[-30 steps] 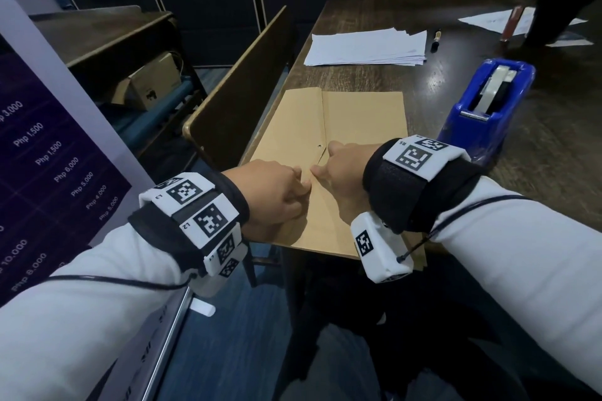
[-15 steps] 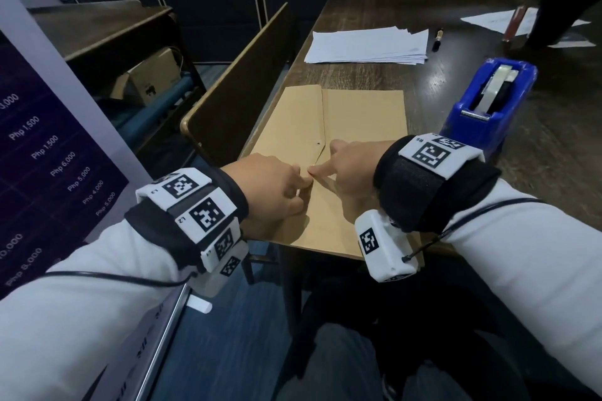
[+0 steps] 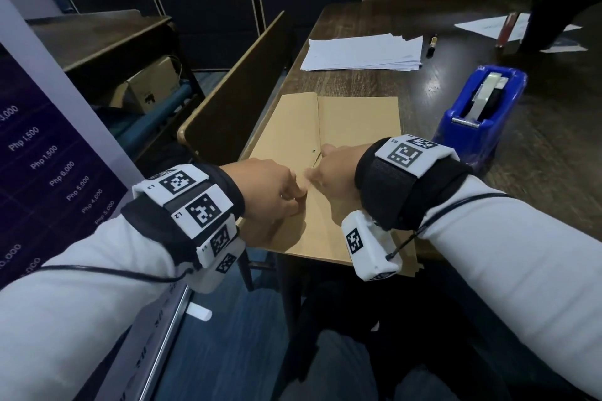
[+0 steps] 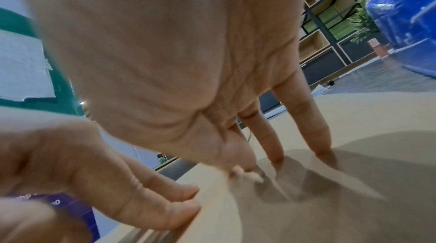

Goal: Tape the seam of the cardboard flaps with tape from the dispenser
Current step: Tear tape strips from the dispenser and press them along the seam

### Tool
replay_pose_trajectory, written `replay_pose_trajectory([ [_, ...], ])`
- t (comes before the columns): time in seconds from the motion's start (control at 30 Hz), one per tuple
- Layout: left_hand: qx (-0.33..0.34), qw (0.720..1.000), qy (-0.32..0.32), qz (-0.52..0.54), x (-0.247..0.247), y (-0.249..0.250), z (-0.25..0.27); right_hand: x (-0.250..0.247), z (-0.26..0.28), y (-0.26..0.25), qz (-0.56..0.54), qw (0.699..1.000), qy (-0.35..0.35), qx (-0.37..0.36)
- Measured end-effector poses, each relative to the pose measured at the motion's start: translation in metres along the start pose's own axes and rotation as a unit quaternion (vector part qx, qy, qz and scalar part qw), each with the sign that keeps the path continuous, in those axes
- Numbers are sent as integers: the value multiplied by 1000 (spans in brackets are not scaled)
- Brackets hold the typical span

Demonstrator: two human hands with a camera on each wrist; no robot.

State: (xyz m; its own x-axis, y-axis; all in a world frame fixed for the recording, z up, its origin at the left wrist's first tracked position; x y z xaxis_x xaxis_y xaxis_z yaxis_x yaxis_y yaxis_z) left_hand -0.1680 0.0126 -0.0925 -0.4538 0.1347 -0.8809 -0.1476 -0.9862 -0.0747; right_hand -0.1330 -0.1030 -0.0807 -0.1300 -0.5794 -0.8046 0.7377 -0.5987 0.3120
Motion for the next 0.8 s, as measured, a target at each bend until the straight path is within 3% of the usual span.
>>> replay_pose_trajectory([
  [0.17, -23, 1000, -1, -18, -7, -3, -3, 8, -3, 7, -119, 993, 23, 1],
  [0.27, -45, 999, -19, -24, -12, -9, -5, 18, -6, 15, -214, 975, 59, -30],
  [0.33, -61, 997, -31, -21, -14, -19, -5, 23, -6, 17, -268, 961, 46, -52],
  [0.5, -51, 997, -29, 45, -19, -23, 0, 25, 1, 21, -307, 948, 51, -66],
  [0.57, -56, 996, 15, 67, -30, -22, -1, 25, 8, 29, -339, 933, 110, -46],
  [0.67, -54, 990, 100, 79, -55, -13, -4, 24, 20, 48, -371, 893, 255, -18],
  [0.8, -39, 972, 197, 118, -84, 19, -17, 28, 36, 78, -357, 838, 412, 19],
])
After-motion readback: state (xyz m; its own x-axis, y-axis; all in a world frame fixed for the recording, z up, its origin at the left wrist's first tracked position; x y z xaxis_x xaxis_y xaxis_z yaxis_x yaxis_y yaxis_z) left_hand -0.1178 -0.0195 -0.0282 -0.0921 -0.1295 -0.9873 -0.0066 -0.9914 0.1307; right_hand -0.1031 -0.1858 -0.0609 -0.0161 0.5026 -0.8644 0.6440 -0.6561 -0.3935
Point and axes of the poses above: each hand's wrist, its own z-axis away from the middle knuckle, its own x-axis out of the palm, y = z × x, the point moved 2 cm from there along -z, towards the middle knuckle, and after that the axes turned 4 degrees about -y, right-handed, at the moved point
